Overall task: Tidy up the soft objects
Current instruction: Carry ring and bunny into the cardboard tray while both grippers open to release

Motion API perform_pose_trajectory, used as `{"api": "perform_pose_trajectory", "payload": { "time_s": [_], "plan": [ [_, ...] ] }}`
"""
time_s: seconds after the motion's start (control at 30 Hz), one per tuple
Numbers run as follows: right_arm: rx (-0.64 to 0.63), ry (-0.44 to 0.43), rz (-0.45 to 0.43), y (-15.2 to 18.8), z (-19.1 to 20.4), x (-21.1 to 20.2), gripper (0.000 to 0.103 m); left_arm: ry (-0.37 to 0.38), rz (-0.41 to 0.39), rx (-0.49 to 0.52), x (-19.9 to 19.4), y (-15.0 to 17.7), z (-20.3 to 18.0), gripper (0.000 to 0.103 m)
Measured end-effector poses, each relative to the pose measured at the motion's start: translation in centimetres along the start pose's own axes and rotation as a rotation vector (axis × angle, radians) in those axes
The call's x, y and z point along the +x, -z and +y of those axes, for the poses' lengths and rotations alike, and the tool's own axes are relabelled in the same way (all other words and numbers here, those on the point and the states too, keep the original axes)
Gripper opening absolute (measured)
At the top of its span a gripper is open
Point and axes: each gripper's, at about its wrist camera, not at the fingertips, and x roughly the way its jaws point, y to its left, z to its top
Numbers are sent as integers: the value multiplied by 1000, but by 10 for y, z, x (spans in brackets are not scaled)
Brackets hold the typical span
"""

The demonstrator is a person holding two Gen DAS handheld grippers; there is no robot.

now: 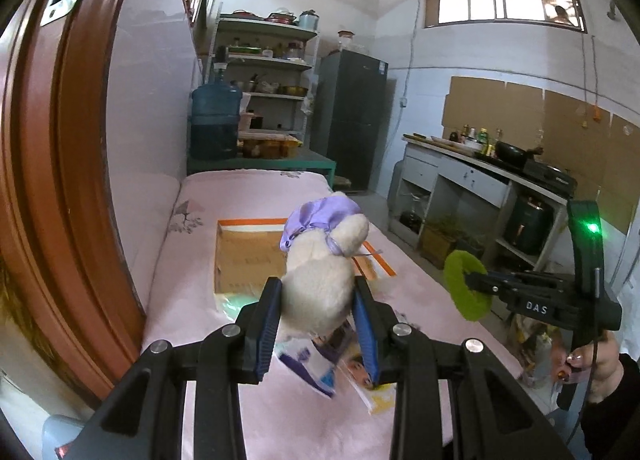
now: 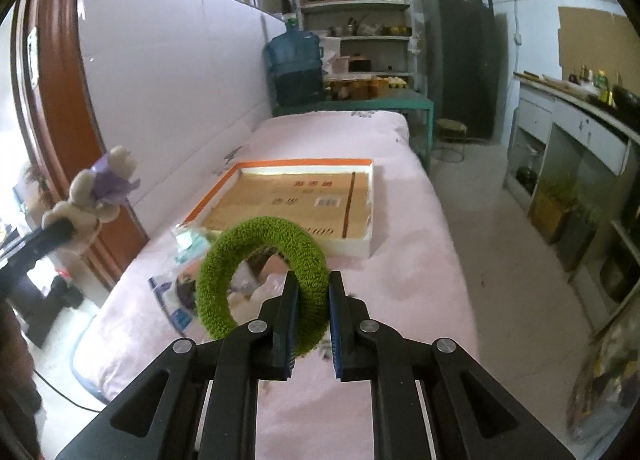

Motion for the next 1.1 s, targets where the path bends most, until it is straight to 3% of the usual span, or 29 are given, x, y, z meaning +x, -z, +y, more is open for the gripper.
{"api": "perform_pose_trajectory", "payload": {
  "time_s": [0.17,0.53,0.83,1.1],
  "plan": [
    [-21,-15,14,-26,-4,18,13,-53,17,5,23,-24,9,35],
    [29,-79,81,-82,-15,87,13,-164,109,-107,100,-57,46,35],
    [45,-83,154,-135,-27,160,13,-188,160,-117,168,-85,57,35],
    [45,-43,233,-168,-29,238,13,-209,305,-139,264,-97,69,35]
  ]
}}
